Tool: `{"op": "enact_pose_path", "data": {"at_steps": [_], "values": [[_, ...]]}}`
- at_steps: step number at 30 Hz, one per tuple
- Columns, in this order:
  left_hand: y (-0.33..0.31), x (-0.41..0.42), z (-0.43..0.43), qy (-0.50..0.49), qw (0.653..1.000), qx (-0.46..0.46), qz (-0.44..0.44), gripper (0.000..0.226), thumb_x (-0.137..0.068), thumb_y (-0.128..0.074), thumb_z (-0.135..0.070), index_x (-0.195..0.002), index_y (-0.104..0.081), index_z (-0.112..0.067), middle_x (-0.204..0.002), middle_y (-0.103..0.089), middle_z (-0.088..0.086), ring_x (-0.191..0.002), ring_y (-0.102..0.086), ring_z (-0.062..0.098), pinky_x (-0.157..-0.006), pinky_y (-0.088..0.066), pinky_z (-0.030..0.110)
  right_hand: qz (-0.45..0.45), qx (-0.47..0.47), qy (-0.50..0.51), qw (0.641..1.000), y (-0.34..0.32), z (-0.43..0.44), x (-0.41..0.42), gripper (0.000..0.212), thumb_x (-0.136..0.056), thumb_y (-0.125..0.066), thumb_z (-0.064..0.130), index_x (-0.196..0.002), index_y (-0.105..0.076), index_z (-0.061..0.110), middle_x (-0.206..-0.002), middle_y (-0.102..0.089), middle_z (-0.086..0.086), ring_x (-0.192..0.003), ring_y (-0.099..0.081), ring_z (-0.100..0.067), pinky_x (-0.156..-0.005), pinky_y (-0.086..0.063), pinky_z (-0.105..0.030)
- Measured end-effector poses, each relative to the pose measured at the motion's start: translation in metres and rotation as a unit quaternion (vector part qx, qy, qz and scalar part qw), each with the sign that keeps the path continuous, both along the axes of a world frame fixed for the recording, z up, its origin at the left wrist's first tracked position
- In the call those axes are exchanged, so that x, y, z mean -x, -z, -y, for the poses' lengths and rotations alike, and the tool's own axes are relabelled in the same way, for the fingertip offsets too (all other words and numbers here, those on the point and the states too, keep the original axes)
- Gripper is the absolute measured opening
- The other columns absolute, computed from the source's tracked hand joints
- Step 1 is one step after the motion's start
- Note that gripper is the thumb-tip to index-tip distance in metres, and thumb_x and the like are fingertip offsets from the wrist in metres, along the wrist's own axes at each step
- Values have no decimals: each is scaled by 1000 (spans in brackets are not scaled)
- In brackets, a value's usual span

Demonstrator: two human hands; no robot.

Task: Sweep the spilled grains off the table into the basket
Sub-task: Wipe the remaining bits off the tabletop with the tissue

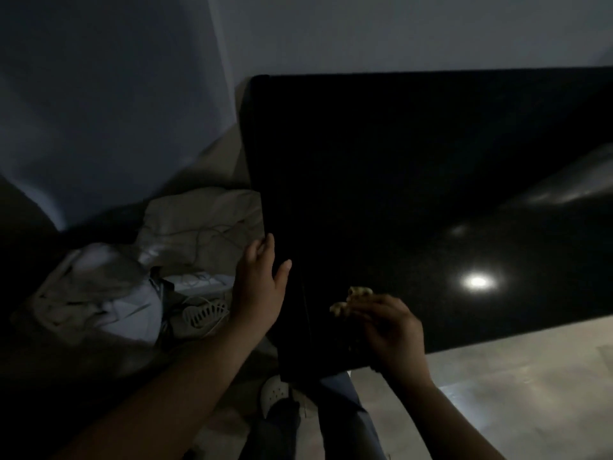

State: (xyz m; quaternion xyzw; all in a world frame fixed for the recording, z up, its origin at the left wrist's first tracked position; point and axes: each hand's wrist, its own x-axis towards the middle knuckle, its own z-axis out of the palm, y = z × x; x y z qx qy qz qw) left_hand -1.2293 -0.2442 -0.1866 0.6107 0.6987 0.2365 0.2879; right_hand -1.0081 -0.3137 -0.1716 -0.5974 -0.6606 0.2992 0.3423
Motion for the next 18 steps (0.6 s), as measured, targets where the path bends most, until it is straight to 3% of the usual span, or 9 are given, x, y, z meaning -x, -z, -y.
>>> {"op": "enact_pose_path", "data": {"at_steps": [4,6,9,12,15,18], "values": [[-5,-6,33,6,1000,6,25,59,-95,-52,-31,-147,-31,-12,-148,-30,11,-132,-37,26,-105,-39,38,57,-2,73,996,-3,-5,-4,26,-84,-64,12,-104,-68,28,-108,-63,8,-103,-54,-8,-83,-40,-13],[-6,-8,45,6,999,10,34,60,-95,-52,-31,-147,-30,-13,-149,-28,10,-133,-36,24,-105,-40,36,58,10,81,995,-1,6,0,33,-83,-68,7,-103,-66,33,-107,-60,14,-102,-53,-3,-84,-40,-9],[-8,-7,54,7,999,12,48,60,-95,-52,-30,-148,-28,-15,-149,-27,8,-133,-36,22,-103,-38,29,40,14,17,999,-1,36,5,37,-83,-66,18,-105,-63,48,-105,-55,32,-104,-51,6,-82,-45,-14],[-8,-3,55,13,997,31,64,61,-95,-52,-30,-148,-27,-17,-150,-26,7,-132,-38,22,-102,-40,31,21,79,-11,997,-8,54,2,46,-85,-62,24,-100,-56,66,-110,-54,35,-98,-58,-2,-74,-55,-26],[-11,0,48,4,997,35,72,62,-93,-55,-31,-147,-29,-16,-146,-30,10,-127,-45,26,-99,-46,41,-45,102,48,993,-24,39,5,46,-84,-68,6,-89,-67,52,-101,-63,20,-89,-64,-5,-74,-57,-32],[-15,2,34,-27,997,20,67,55,-93,-55,-27,-142,-38,-10,-139,-39,14,-122,-48,27,-96,-43,33,-107,40,98,989,-52,-7,18,35,-83,-68,2,-91,-69,36,-98,-67,8,-92,-64,0,-80,-52,-17]]}}
